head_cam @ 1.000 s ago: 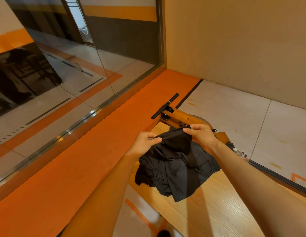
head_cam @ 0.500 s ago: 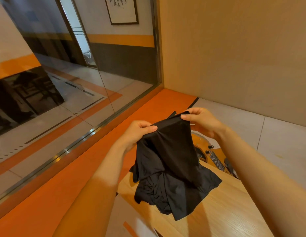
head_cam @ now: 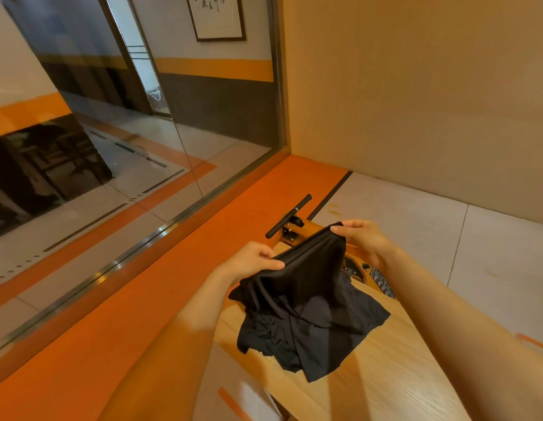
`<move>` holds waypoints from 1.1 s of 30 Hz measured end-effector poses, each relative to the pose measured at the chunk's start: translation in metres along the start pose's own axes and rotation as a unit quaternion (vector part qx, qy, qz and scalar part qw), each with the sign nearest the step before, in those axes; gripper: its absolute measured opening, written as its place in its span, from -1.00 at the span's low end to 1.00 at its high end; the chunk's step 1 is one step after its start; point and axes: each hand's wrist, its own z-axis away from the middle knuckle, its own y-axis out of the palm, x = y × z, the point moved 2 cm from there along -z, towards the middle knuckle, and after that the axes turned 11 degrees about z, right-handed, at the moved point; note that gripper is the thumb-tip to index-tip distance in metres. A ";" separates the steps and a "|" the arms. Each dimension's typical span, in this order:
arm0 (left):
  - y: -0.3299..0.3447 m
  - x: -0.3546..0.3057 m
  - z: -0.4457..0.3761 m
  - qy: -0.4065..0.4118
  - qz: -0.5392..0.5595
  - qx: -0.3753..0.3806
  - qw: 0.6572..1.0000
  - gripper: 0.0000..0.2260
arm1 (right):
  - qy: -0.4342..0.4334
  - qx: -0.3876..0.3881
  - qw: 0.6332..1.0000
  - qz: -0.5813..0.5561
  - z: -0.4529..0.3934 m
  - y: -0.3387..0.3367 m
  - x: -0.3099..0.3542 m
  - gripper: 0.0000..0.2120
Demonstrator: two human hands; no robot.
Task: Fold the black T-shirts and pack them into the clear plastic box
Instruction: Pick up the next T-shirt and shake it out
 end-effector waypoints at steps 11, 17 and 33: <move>0.019 0.056 0.000 -0.015 0.053 -0.051 0.997 -0.92 | 0.027 -0.082 0.996 -0.037 -0.012 -0.031 -0.032 -0.97; 0.020 0.051 -0.006 0.002 0.082 -0.053 0.995 -0.94 | 0.033 -0.112 0.991 0.069 -0.017 -0.015 -0.043 -0.87; 0.037 0.031 -0.026 0.068 0.048 -0.025 0.996 -0.96 | -0.136 0.171 0.932 0.289 -0.013 0.073 -0.055 -0.75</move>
